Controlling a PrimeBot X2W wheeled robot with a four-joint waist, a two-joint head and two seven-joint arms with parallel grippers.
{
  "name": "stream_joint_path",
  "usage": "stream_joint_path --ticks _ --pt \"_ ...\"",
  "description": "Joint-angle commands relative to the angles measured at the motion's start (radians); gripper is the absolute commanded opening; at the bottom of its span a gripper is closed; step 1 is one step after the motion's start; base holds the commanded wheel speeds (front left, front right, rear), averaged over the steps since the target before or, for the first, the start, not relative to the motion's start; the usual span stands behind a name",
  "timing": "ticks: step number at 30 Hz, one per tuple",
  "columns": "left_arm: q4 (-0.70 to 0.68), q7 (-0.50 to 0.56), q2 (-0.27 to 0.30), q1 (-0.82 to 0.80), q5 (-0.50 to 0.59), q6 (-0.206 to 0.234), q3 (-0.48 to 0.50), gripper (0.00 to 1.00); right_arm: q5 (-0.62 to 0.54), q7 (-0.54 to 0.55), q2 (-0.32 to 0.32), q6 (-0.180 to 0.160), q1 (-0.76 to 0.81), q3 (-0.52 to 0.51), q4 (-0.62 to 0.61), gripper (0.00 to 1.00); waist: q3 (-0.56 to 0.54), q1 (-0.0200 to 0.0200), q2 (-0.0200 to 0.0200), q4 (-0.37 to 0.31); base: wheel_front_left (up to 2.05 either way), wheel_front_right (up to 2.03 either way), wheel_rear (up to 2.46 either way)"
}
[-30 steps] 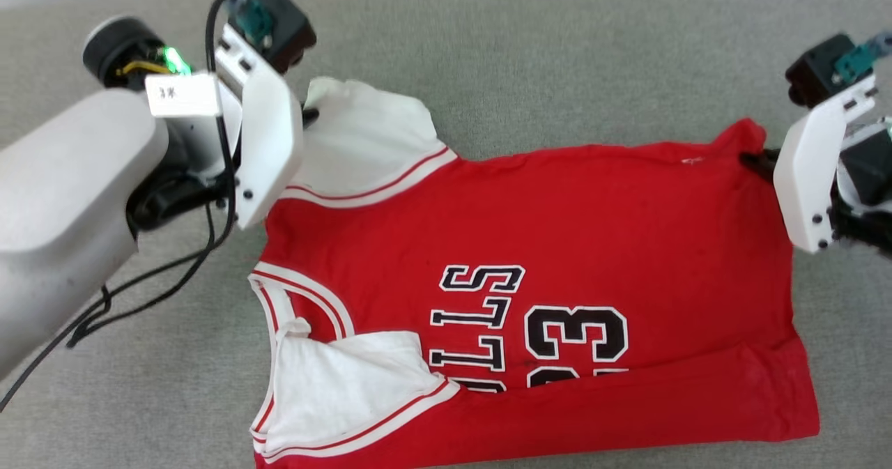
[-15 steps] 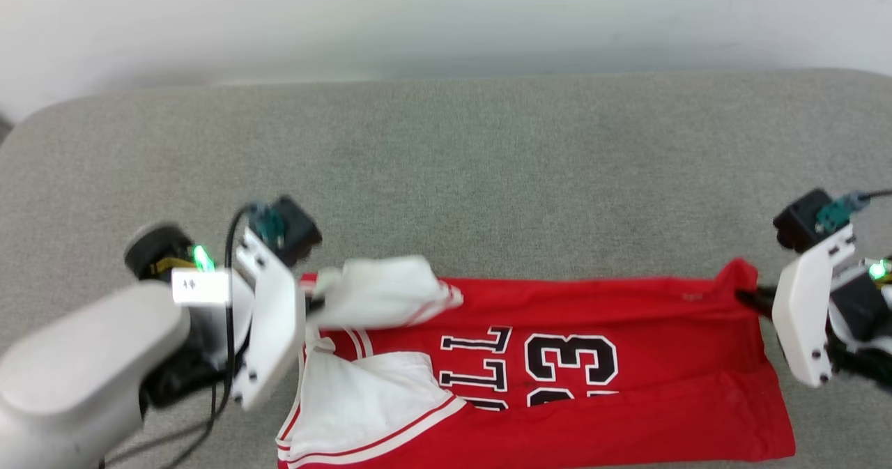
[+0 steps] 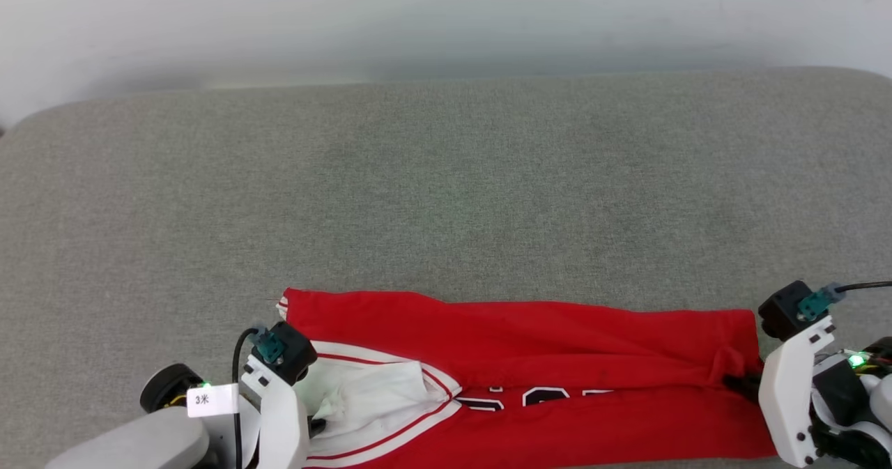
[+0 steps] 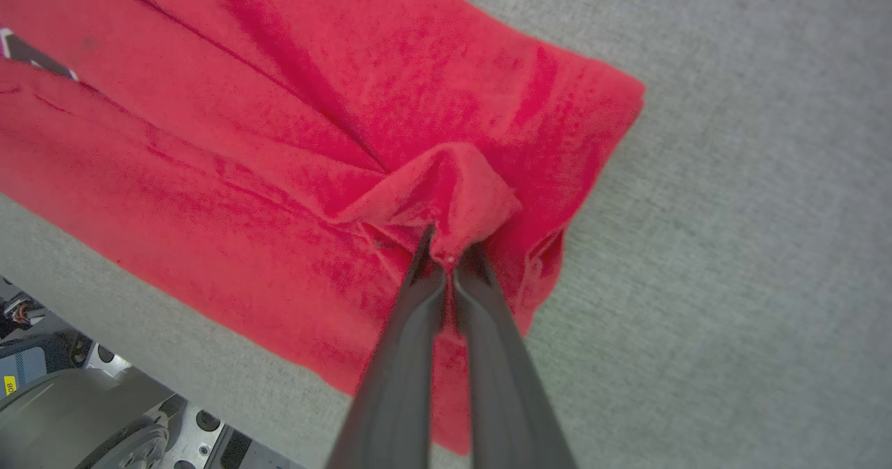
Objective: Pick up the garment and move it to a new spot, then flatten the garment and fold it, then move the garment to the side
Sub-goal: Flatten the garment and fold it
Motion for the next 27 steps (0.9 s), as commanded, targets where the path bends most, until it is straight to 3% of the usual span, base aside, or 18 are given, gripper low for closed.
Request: stream_joint_path --ticks 1,3,4,5,6,11,17,23,27 --pt "0.017 -0.015 -0.015 0.019 -0.004 -0.002 0.001 0.00 -0.008 -0.010 0.016 -0.001 0.013 -0.001 0.012 0.00 0.007 0.0001 0.0000 -0.004 0.00 0.00 0.00" --pt "0.040 -0.032 -0.023 0.025 0.002 0.001 0.003 0.00 -0.009 -0.026 0.037 -0.001 0.012 -0.011 0.037 0.00 0.008 0.0001 0.0000 -0.006 0.00 0.00 0.00" --pt "0.049 -0.042 -0.027 0.030 0.000 0.006 0.008 0.77 -0.009 -0.033 0.047 -0.001 0.012 -0.018 0.047 0.00 0.006 0.0001 0.0000 -0.007 0.00 0.00 0.00" --pt "0.054 -0.060 -0.032 0.033 -0.001 0.012 0.015 1.00 -0.009 -0.037 0.053 -0.001 0.011 -0.020 0.055 0.22 0.003 0.0001 0.0000 -0.008 0.00 0.00 0.00" --pt "0.055 -0.082 -0.034 0.039 -0.007 0.020 0.025 1.00 -0.017 -0.047 0.054 -0.001 0.008 -0.023 0.057 1.00 -0.003 0.0001 0.0000 -0.008 0.00 0.00 0.00" --pt "0.024 -0.213 -0.017 0.072 0.021 0.082 0.065 1.00 -0.027 -0.106 0.020 -0.001 0.026 -0.063 0.024 1.00 -0.042 0.0001 0.0000 -0.003 0.00 0.00 0.00" --pt "-0.009 -0.420 -0.003 0.128 0.053 0.210 0.145 1.00 -0.030 -0.142 -0.042 -0.001 0.073 -0.154 -0.075 1.00 -0.072 0.0001 0.0000 0.008 0.00 0.00 0.00" --pt "0.001 -0.616 -0.027 0.173 0.101 0.326 0.213 1.00 0.051 -0.120 -0.055 -0.001 0.126 -0.307 -0.088 1.00 -0.066 0.0001 0.0000 0.018 0.00 0.00 0.00" --pt "0.020 -0.662 -0.064 0.209 0.144 0.383 0.284 1.00 0.164 -0.047 -0.023 -0.001 0.164 -0.398 -0.050 1.00 -0.052 0.0001 0.0000 0.028 0.00 0.00 0.00"
